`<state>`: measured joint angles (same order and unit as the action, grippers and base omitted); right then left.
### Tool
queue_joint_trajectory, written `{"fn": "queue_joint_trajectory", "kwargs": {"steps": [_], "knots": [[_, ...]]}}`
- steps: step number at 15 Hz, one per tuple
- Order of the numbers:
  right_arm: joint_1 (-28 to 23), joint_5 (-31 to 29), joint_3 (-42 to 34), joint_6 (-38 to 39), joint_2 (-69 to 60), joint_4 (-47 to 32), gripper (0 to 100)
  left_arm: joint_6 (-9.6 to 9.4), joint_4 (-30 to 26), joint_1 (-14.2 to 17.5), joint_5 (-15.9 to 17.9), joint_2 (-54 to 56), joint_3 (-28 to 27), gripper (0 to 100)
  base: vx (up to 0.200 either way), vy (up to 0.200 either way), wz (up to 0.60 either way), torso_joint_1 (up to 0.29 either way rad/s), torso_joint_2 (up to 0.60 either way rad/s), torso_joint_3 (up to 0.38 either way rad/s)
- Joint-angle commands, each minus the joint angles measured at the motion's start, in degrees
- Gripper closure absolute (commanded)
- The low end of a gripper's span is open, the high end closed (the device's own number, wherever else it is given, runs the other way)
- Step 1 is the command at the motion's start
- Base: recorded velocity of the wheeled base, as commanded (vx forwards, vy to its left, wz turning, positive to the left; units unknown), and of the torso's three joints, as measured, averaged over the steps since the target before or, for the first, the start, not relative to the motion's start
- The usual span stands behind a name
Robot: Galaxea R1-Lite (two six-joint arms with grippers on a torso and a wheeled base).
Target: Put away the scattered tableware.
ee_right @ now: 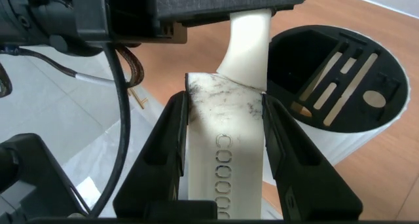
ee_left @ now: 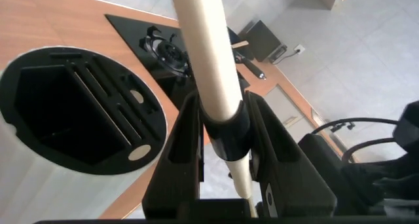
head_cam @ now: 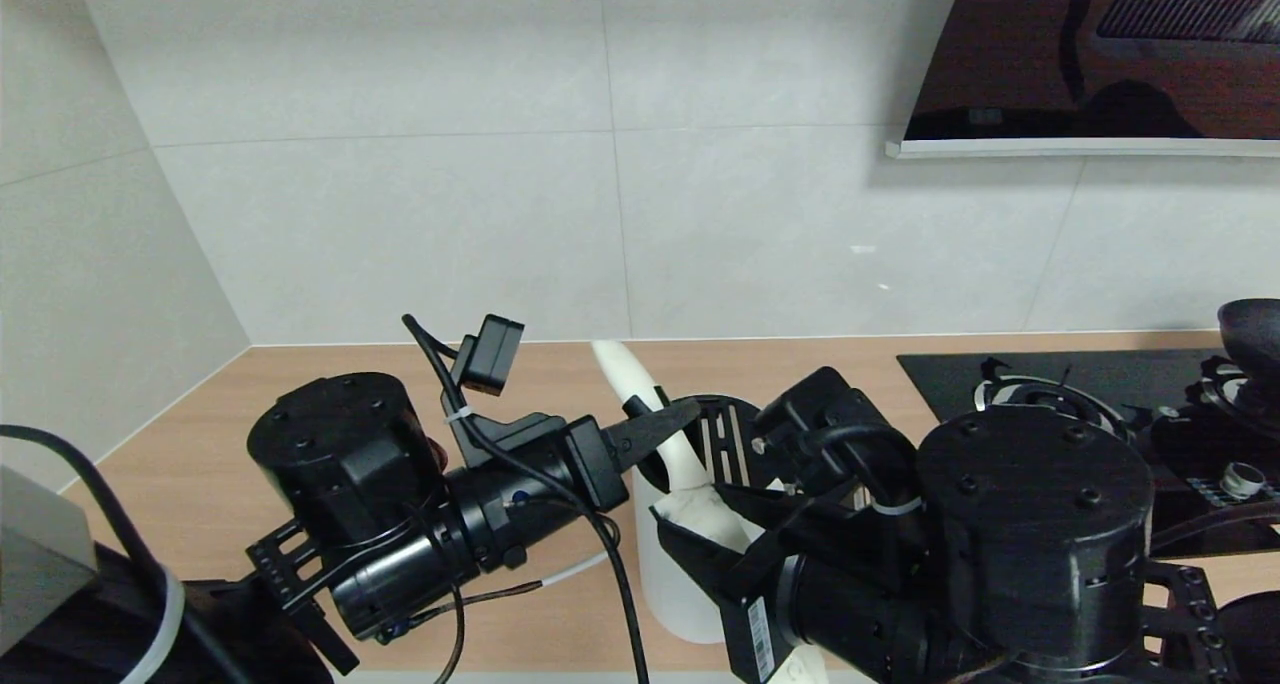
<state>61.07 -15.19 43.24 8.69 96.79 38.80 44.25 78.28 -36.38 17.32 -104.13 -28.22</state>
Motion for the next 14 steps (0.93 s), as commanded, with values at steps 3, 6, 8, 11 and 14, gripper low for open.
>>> {"fn": "queue_joint_trajectory", "kwargs": {"steps": [3, 6, 8, 11, 14], "knots": [[0.0, -0.1, 0.0, 0.0, 0.0, 0.0, 100, 0.13, 0.0, 0.0, -0.1, 0.5, 0.2, 100, 0.0, 0.0, 0.0, 0.0, 0.0, 0.0], [0.0, -0.5, 0.0, -0.1, -0.1, 0.0, 0, 0.31, 2.1, -0.1, 0.2, 0.7, 0.5, 100, 0.0, 0.0, 0.0, 0.0, 0.0, 0.0], [0.0, -0.7, -0.1, -0.1, -0.2, 0.0, 0, 0.31, 3.2, -0.1, 0.0, 0.2, 0.7, 100, 0.0, 0.0, 0.0, 0.0, 0.0, 0.0], [0.0, -0.8, -0.4, -0.2, -1.0, 0.0, 0, 0.22, 3.1, 0.1, -0.2, 0.4, 0.2, 100, 0.0, 0.0, 0.0, 0.0, 0.0, 0.0], [-0.5, -0.9, -0.3, -0.6, -3.1, 0.0, 0, -0.04, 2.6, 1.7, -0.4, 1.6, -0.7, 100, 0.0, 0.0, 0.0, 0.0, 0.0, 0.0]]}}
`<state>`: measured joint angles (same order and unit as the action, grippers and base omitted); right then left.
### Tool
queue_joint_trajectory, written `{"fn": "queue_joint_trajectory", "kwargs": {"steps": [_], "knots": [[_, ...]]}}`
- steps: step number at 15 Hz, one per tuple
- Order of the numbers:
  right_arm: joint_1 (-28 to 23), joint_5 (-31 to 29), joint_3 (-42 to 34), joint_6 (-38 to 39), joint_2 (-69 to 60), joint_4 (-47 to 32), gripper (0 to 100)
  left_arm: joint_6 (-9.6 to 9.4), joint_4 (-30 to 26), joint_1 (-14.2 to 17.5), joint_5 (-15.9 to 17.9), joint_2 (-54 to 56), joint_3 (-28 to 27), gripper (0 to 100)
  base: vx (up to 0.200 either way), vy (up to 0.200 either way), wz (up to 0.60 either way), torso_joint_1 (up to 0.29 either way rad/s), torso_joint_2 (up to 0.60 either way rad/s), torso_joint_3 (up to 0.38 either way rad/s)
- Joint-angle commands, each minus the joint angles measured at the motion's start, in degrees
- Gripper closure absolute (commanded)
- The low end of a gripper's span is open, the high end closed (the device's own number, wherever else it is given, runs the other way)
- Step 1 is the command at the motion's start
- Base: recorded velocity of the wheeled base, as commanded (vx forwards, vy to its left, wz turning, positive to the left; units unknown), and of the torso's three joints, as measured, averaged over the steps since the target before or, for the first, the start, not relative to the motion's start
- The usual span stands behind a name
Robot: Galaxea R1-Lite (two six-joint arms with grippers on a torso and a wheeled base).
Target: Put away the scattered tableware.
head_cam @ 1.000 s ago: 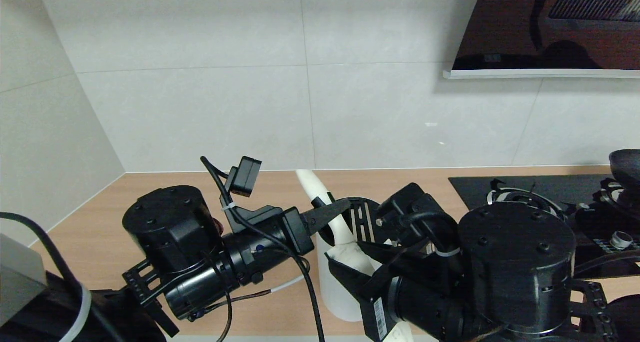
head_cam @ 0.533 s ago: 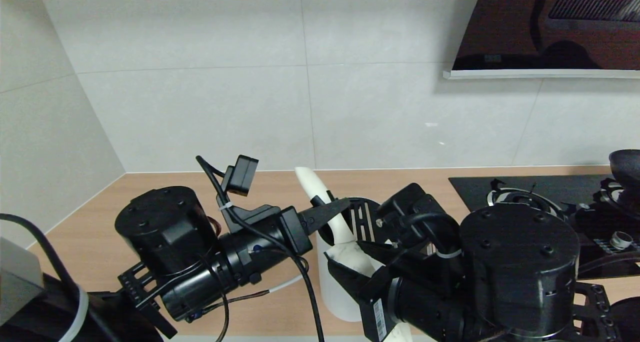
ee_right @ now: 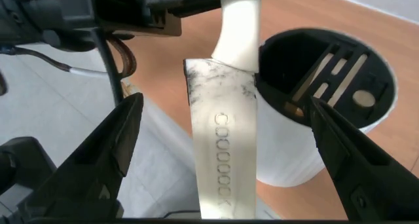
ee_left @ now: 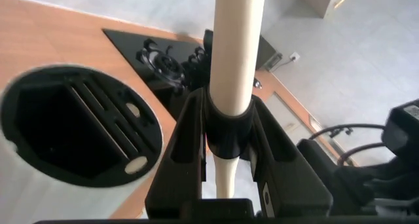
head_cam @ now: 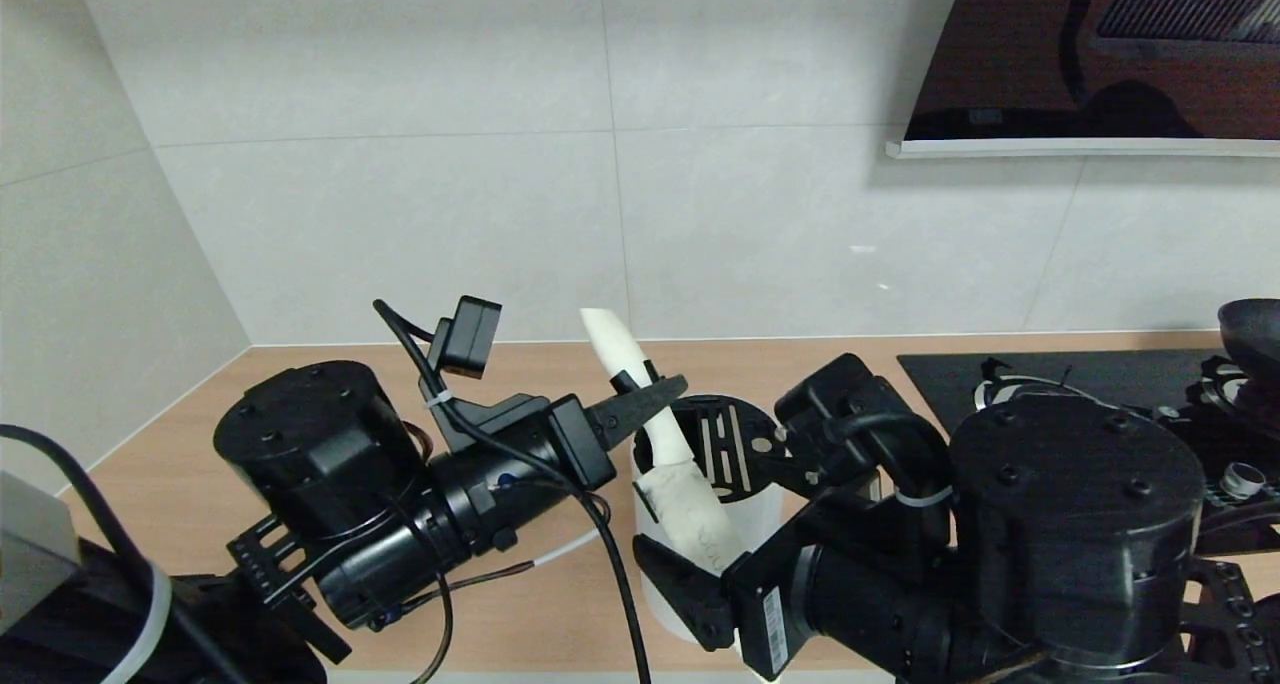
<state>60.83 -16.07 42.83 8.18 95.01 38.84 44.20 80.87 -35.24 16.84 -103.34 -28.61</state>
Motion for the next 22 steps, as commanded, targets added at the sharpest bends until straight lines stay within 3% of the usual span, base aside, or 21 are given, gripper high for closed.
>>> {"fn": "queue_joint_trajectory", "kwargs": {"steps": [1, 6, 9, 12, 14, 16, 18, 20, 22], "knots": [[-1.3, 0.1, 0.1, -0.8, -2.6, 0.0, 0, 0.01, -2.6, 1.5, 0.1, 2.4, -0.6, 100, 0.0, 0.0, 0.0, 0.0, 0.0, 0.0], [-3.0, 0.1, 0.0, -1.9, -5.7, -0.5, 0, 0.01, -27.6, 6.2, -0.2, 16.0, -9.0, 100, 0.0, 0.0, 0.0, 0.0, 0.0, 0.0], [-3.5, 0.1, 0.0, -1.9, -5.8, -0.5, 0, 0.18, -25.8, 7.0, -4.4, 16.4, -10.1, 100, 0.0, 0.0, 0.0, 0.0, 0.0, 0.0], [-4.2, 0.1, 0.0, -1.9, -5.9, -0.5, 0, -1.75, -24.2, 6.9, -5.7, 15.7, -10.1, 100, 0.0, 0.0, 0.0, 0.0, 0.0, 0.0], [-5.3, 0.1, 0.2, -1.9, -5.9, -0.5, 0, -3.69, -24.2, 6.0, -9.5, 15.0, -10.9, 100, 0.0, 0.0, 0.0, 0.0, 0.0, 0.0], [-7.1, 0.1, 0.4, -2.6, -5.6, -0.5, 0, -9.57, -26.3, 4.9, -17.4, 13.7, -13.1, 100, 0.0, 0.0, 0.0, 0.0, 0.0, 0.0], [-8.8, 0.2, 0.8, -2.6, -5.7, -0.4, 0, -10.54, -32.8, 4.1, -22.5, 14.2, -16.8, 100, 0.0, 0.0, 0.0, 0.0, 0.0, 0.0], [-11.1, 0.2, 1.5, -2.7, -5.8, -0.4, 0, -10.54, -39.9, 2.7, -32.2, 14.3, -22.2, 100, 0.0, 0.0, 0.0, 0.0, 0.0, 0.0], [-11.3, 0.2, 1.5, -2.8, -5.9, -0.5, 0, -12.3, -44.4, 0.5, -35.3, 15.8, -23.9, 100, 0.0, 0.0, 0.0, 0.0, 0.0, 0.0]]}}
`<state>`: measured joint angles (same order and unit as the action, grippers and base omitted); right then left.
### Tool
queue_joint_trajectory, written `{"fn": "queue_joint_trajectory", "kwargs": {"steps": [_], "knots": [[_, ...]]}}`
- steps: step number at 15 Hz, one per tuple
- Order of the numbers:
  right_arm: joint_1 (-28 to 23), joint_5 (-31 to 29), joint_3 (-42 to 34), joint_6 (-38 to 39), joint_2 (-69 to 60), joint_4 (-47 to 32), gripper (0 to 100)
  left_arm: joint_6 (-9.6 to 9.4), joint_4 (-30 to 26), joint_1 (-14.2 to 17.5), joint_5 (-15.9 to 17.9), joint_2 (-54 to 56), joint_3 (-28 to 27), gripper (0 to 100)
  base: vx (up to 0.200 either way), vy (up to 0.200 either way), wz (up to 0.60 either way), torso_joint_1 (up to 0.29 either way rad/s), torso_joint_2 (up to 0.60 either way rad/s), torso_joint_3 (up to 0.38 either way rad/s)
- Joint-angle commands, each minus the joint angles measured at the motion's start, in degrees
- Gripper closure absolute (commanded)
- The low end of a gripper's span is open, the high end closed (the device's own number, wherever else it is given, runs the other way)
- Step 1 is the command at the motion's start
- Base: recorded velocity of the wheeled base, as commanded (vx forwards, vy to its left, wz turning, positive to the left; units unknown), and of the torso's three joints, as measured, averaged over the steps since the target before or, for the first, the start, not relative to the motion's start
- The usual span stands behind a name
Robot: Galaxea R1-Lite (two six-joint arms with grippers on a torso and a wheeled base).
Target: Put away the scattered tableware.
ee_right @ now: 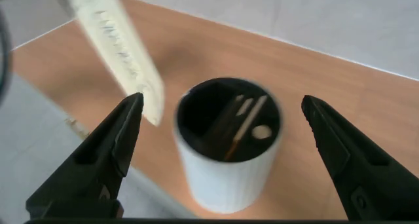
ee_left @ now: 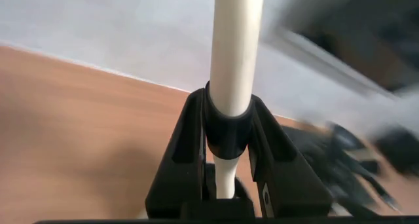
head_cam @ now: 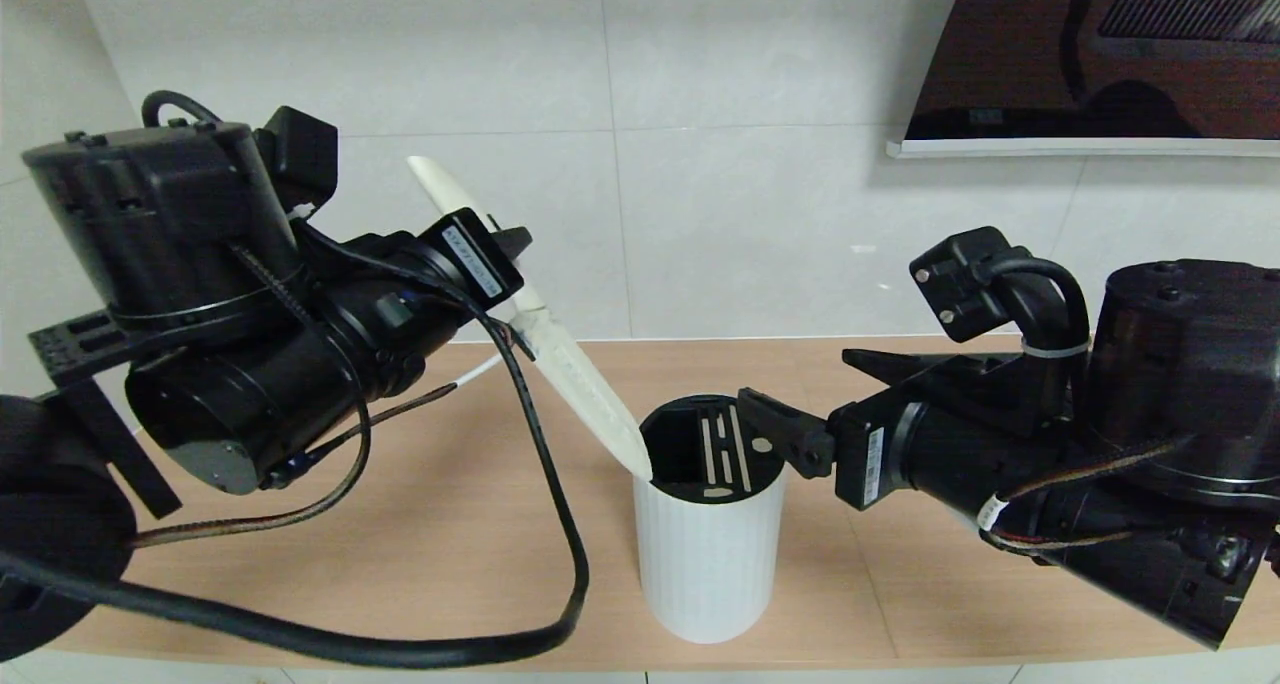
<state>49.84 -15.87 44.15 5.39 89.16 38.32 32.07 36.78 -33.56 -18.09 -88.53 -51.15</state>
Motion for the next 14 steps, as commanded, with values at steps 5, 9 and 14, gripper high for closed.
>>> {"fn": "queue_joint_trajectory", "kwargs": {"steps": [5, 9, 14], "knots": [[-2.8, 0.0, 0.0, -0.7, 0.4, 0.1, 0, -12.91, -2.4, -4.7, -17.1, -3.5, -7.6, 100, 0.0, 0.0, 0.0, 0.0, 0.0, 0.0], [-3.6, -0.1, -0.2, -1.9, -0.7, 0.1, 0, -21.53, 7.1, -5.4, -18.8, -5.2, -9.0, 100, 0.0, 0.0, 0.0, 0.0, 0.0, 0.0], [-5.6, -0.1, 0.1, -2.0, -1.1, 0.2, 0, -21.18, 9.5, -12.2, -20.9, -7.4, -7.4, 100, 0.0, 0.0, 0.0, 0.0, 0.0, 0.0]]}}
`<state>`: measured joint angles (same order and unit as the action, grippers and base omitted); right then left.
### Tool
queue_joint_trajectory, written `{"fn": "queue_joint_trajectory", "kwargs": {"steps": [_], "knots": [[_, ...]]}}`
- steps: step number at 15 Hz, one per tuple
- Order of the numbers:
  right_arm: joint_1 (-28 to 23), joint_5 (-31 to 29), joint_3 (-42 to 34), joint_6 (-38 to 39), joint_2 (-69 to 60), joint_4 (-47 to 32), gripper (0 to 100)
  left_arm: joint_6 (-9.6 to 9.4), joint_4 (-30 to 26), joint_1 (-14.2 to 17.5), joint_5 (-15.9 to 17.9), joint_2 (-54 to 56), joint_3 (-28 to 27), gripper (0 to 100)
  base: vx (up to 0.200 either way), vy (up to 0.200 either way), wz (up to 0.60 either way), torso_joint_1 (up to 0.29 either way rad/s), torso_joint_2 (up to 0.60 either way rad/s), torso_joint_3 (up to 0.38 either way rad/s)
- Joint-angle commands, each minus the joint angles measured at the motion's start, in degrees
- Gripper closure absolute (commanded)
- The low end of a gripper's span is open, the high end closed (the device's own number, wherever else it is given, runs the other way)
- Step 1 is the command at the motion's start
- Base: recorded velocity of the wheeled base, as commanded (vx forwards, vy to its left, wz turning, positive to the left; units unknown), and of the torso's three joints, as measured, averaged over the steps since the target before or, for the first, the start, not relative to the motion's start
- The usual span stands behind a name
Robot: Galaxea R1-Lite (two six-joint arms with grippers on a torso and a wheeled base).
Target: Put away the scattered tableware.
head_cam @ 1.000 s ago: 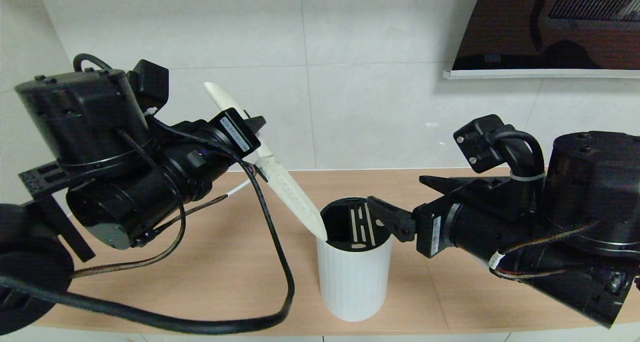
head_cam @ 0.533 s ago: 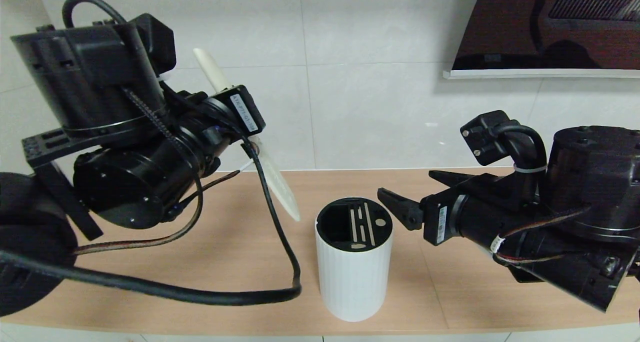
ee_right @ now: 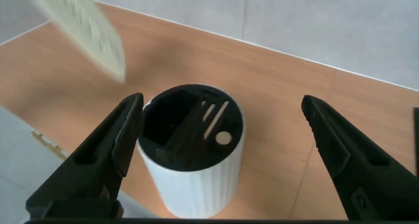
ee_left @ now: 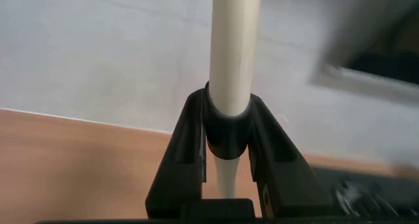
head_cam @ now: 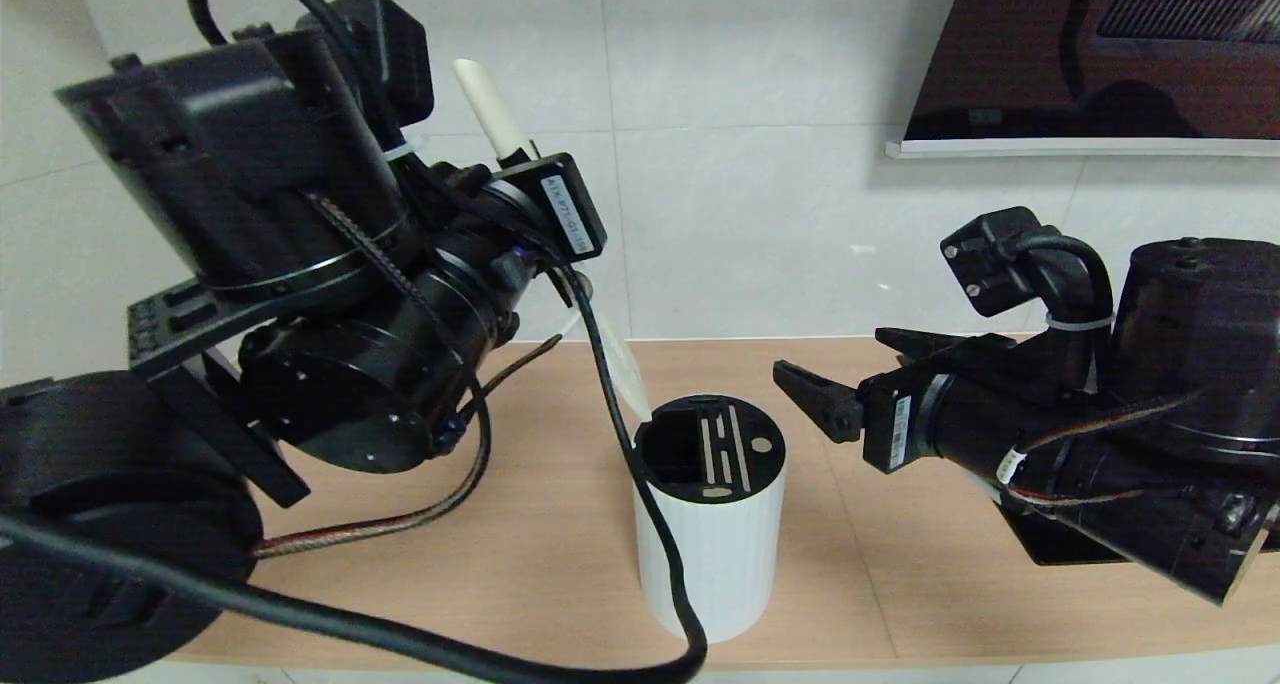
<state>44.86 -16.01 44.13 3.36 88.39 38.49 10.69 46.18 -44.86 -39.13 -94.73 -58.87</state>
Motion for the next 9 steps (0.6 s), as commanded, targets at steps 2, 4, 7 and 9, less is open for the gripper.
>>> {"fn": "queue_joint_trajectory", "kwargs": {"steps": [2, 4, 7, 9], "knots": [[-1.4, 0.0, 0.2, -0.1, -0.5, 0.1, 0, 1.17, 0.3, -2.3, 0.0, -3.4, 1.4, 100, 0.0, 0.0, 0.0, 0.0, 0.0, 0.0], [-1.6, 0.0, 0.1, -1.4, -0.6, 0.2, 0, 1.61, 2.4, -3.1, 0.0, -6.2, 1.7, 100, 0.0, 0.0, 0.0, 0.0, 0.0, 0.0], [-1.6, 0.0, 0.2, -1.4, -0.6, 0.3, 0, 1.61, 4.7, -3.2, 0.0, -8.5, 1.8, 100, 0.0, 0.0, 0.0, 0.0, 0.0, 0.0], [-1.6, 0.0, 0.1, -1.5, -0.7, 0.3, 0, 1.35, 5.2, -3.2, 0.0, -9.1, 2.5, 100, 0.0, 0.0, 0.0, 0.0, 0.0, 0.0]]}}
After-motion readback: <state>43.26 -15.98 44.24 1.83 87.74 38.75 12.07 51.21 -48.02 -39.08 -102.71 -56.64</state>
